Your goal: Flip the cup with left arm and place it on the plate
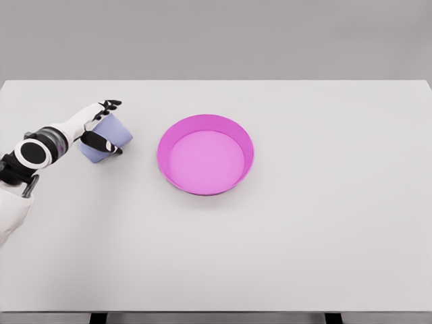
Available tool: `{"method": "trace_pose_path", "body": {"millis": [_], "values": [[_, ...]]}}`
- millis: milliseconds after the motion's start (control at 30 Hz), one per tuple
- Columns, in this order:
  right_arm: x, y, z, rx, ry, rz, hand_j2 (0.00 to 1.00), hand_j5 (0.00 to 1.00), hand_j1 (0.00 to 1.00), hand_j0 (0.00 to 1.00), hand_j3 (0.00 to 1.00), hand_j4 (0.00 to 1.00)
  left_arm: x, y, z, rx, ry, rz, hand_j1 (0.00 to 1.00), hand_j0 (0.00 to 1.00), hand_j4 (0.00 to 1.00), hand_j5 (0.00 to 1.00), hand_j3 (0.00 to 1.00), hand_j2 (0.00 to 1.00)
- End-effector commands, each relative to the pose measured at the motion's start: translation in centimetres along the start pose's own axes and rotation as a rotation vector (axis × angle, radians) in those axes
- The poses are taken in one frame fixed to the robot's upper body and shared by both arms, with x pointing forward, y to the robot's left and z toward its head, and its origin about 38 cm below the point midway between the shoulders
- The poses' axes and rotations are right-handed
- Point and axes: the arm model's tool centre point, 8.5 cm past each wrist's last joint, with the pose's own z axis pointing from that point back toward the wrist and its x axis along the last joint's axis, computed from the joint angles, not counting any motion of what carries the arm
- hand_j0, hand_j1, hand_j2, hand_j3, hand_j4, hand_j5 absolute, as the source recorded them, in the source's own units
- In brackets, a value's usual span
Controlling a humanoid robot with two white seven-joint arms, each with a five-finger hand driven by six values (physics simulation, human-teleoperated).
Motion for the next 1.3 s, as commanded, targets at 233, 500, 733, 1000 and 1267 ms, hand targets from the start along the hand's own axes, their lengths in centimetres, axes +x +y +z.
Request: {"method": "trace_pose_path", "body": {"millis": [233,500,733,1000,1267], "values": [[0.0,0.0,0.0,0.000,0.000,0.000,1.00,1.00,1.00,1.00,1.00,1.00,0.2,-0.7,-1.0,-0.007,0.007,0.011,0.87,0.87,0.87,0.87,0.87,0.87],[0.1,0.0,0.0,0.000,-0.001,0.000,1.00,1.00,1.00,1.00,1.00,1.00,0.4,-0.5,-1.1,-0.005,0.000,0.014,0.76,0.76,0.76,0.76,0.76,0.76],[0.0,0.0,0.0,0.000,-0.001,0.000,1.00,1.00,1.00,1.00,1.00,1.00,0.7,-0.7,-1.1,-0.009,-0.010,0.028,0.73,0.73,0.73,0.73,0.73,0.73],[0.0,0.0,0.0,0.000,-0.001,0.000,1.00,1.00,1.00,1.00,1.00,1.00,2.1,-0.4,-1.3,0.002,-0.060,0.079,0.66,0.66,0.66,0.66,0.66,0.66],[0.0,0.0,0.0,0.000,0.000,0.000,1.00,1.00,1.00,1.00,1.00,1.00,4.5,-0.2,-1.1,0.039,-0.243,0.137,0.67,0.67,0.67,0.67,0.67,0.67]]}}
